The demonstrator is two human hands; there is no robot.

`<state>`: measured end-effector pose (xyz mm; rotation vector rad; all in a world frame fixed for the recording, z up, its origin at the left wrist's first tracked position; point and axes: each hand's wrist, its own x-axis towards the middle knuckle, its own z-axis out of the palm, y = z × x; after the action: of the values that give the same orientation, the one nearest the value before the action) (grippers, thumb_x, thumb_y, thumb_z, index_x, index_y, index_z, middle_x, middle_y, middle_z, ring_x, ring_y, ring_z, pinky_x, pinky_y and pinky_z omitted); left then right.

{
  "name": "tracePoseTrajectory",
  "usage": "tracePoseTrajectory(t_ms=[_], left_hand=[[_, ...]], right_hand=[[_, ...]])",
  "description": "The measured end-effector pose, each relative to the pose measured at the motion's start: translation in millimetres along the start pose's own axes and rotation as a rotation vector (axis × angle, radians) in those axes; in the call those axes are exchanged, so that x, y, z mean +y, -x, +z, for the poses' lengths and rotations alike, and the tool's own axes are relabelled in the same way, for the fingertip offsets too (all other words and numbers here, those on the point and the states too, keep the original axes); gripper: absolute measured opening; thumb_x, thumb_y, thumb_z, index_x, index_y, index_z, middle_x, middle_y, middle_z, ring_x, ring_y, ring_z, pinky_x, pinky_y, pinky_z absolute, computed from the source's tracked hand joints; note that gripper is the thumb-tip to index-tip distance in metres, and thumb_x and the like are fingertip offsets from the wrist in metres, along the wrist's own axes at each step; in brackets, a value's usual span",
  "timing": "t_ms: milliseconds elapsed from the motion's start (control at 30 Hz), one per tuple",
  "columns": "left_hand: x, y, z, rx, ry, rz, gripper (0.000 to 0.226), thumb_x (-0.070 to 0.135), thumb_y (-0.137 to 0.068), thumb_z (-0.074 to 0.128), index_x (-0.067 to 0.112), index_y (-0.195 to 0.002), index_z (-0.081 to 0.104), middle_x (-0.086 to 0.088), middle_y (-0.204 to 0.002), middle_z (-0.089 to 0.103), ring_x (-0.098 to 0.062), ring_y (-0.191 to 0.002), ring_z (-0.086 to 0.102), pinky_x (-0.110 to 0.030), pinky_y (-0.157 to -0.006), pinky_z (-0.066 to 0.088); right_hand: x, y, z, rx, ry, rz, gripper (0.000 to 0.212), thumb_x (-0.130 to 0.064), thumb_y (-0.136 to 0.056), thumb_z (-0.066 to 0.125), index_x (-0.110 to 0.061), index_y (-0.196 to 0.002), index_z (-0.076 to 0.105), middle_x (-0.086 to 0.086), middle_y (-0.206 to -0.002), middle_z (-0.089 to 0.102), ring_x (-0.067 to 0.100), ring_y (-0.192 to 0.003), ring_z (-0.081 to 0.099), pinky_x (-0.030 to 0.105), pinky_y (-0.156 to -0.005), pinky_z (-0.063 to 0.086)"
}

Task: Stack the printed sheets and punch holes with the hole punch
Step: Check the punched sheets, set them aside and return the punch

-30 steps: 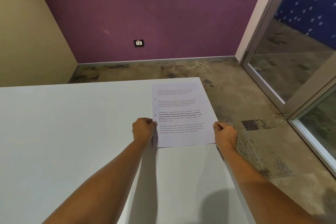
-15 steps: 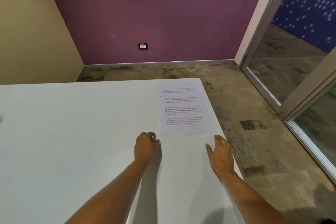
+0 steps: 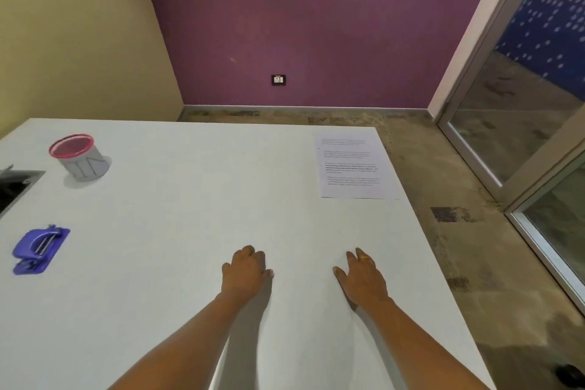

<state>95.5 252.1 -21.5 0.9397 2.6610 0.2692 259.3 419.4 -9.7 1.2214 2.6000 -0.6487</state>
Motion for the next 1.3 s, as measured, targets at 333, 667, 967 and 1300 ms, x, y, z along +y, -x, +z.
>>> tracePoseTrajectory(t_ms=[333, 667, 967, 1300], left_hand=[[-124.3, 68.8, -28.6, 0.008, 0.059, -0.075, 0.022, 0.039, -0.085, 0.052, 0.019, -0.094, 0.055, 0.003, -0.119, 0.048, -0.016, -0.117, 0.044, -0.032, -0.078, 0.031], [-268.8, 110.7, -65.3, 0.031, 0.121, -0.120, 0.022, 0.038, -0.085, 0.054, 0.017, -0.091, 0.054, 0.002, -0.119, 0.047, -0.019, -0.117, 0.045, -0.035, -0.084, 0.038], [-365.6, 110.6, -104.9, 0.216, 0.563, -0.294, 0.032, 0.021, -0.085, 0.062, 0.004, -0.112, 0.062, -0.016, -0.121, 0.059, -0.029, -0.112, 0.057, -0.029, -0.089, 0.040], [-402.2, 30.0, -148.4, 0.306, 0.906, -0.607, 0.044, 0.021, -0.091, 0.052, 0.002, -0.130, 0.045, -0.022, -0.125, 0.055, -0.041, -0.111, 0.055, -0.049, -0.098, 0.045]], right_hand=[[-113.6, 67.2, 54.9, -0.092, 0.071, -0.099, 0.059, -0.043, -0.096, 0.036, -0.014, -0.145, 0.022, 0.007, -0.158, 0.011, 0.021, -0.145, 0.009, 0.041, -0.115, 0.021], [-240.1, 104.7, 113.8, -0.110, 0.154, -0.172, 0.059, -0.043, -0.094, 0.039, -0.013, -0.143, 0.025, 0.009, -0.157, 0.013, 0.023, -0.144, 0.013, 0.042, -0.111, 0.027], [-307.3, 104.2, 145.8, -0.047, 0.153, -0.169, 0.057, -0.042, -0.094, 0.041, -0.013, -0.142, 0.028, 0.008, -0.157, 0.015, 0.023, -0.144, 0.015, 0.042, -0.111, 0.028], [-302.5, 71.4, 159.6, 0.088, 0.140, -0.127, 0.058, -0.048, -0.095, 0.030, -0.024, -0.147, 0.017, 0.004, -0.158, 0.010, 0.021, -0.146, 0.007, 0.052, -0.114, 0.015]])
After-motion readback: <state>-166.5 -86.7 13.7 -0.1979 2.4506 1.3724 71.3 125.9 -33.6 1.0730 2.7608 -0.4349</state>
